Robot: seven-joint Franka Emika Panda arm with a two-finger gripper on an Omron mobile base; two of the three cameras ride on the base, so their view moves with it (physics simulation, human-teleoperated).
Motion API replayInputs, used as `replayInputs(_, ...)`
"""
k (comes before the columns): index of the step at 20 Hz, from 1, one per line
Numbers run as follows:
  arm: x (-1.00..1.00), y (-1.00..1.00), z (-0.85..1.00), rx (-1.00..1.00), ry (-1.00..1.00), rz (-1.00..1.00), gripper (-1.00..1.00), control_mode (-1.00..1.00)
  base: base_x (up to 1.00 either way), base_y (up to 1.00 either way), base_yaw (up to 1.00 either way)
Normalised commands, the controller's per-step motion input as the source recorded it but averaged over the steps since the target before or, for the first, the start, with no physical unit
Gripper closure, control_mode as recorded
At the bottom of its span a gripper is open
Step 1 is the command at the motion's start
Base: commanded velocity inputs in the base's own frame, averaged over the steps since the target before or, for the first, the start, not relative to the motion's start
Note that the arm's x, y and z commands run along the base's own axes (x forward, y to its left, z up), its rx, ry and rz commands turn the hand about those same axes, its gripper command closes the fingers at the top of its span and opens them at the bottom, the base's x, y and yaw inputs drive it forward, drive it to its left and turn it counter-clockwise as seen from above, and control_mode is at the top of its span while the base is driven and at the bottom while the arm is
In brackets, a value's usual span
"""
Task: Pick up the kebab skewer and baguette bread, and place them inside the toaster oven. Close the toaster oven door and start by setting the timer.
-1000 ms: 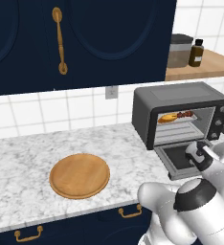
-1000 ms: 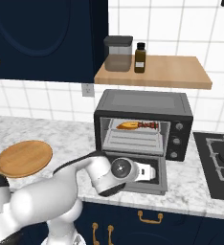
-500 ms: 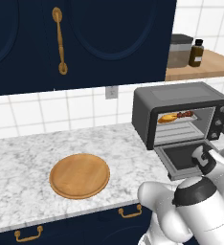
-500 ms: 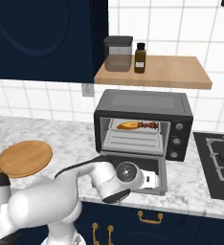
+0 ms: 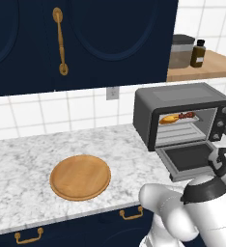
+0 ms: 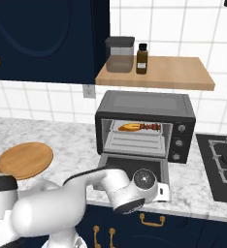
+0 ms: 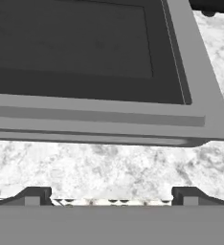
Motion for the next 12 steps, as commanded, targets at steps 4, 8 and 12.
replayInputs(4, -0.05, -0.01, -0.42, 0.0, 0.0, 0.0, -1.0, -1.0, 0.0, 0.0, 0.0)
replayInputs(8, 0.1, 0.04, -0.24, 0.0, -0.06, 0.0, -1.0, -1.0, 0.0, 0.0, 0.0)
replayInputs(12, 0.06, 0.0, -0.11, 0.0, -0.09, 0.0, -1.0, -1.0, 0.0, 0.0, 0.0)
